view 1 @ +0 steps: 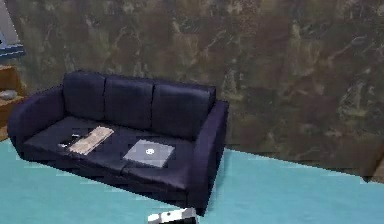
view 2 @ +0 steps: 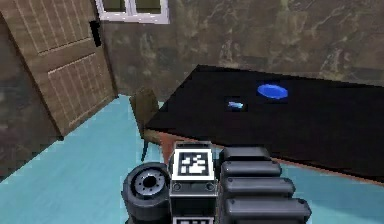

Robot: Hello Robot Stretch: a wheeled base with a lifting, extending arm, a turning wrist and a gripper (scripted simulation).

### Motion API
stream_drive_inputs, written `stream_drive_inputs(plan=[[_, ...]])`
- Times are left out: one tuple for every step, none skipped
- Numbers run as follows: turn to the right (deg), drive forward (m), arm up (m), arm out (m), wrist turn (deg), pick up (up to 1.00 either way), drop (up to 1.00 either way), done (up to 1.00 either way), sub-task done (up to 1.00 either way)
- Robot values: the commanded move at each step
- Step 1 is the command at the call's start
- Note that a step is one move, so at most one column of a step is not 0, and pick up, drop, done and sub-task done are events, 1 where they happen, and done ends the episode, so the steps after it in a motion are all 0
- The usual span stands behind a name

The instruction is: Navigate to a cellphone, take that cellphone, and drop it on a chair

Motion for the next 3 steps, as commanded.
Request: stream_drive_inputs(plan=[[45.0, 0.00, 0.00, 0.00, 0.0, 0.00, 0.00, 0.00, 0.00], [9.0, 0.00, 0.00, 0.00, 0.0, 0.00, 0.00, 0.00, 0.00], [0.0, 1.00, 0.00, 0.00, 0.0, 0.00, 0.00, 0.00, 0.00]])
